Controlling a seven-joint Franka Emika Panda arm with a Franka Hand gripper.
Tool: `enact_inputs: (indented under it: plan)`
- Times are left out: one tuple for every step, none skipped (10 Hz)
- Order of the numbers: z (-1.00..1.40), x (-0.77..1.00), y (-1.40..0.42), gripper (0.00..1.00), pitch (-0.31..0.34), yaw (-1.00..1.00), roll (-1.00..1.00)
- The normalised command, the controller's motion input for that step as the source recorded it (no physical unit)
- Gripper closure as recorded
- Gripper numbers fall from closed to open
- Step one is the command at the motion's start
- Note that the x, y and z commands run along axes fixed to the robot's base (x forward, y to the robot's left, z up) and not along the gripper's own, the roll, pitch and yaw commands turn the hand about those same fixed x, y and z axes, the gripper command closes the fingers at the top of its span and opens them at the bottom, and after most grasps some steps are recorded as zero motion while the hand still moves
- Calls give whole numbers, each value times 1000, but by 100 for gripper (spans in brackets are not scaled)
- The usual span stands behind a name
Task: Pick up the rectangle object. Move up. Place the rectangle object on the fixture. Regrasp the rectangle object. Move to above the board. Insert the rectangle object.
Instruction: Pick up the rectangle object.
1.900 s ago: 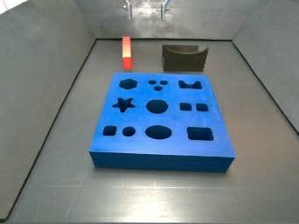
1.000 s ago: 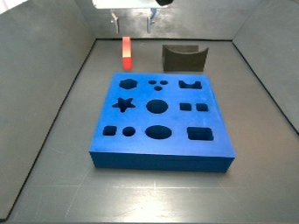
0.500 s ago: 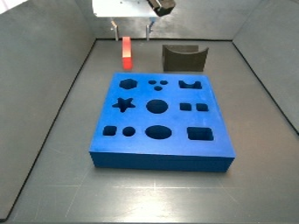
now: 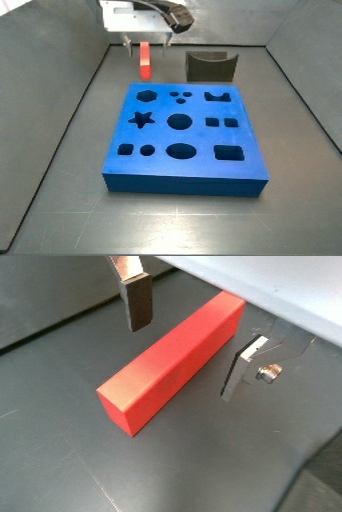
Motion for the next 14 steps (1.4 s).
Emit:
enact_inputs:
  plan:
    - [-337, -169, 0, 0, -154, 0, 29]
    - [-317, -120, 0, 0, -166, 0, 0]
    - [-274, -57, 0, 0, -134, 0, 0]
    - [-263, -34, 0, 0, -114, 0, 0]
    - [-240, 0, -46, 0, -89, 0, 14]
    - [-206, -31, -114, 0, -89, 0, 23]
    - [-117, -57, -117, 0, -46, 0, 20]
    - [-14, -109, -86, 0, -71, 0, 0]
    - [0, 0, 0, 100, 0, 0, 0]
    - [0, 0, 0, 100, 0, 0, 0]
    - [0, 0, 0, 100, 0, 0, 0]
    - [0, 0, 0, 100, 0, 0, 0]
    - [0, 0, 0, 100, 0, 0, 0]
    - [0, 0, 0, 100, 0, 0, 0]
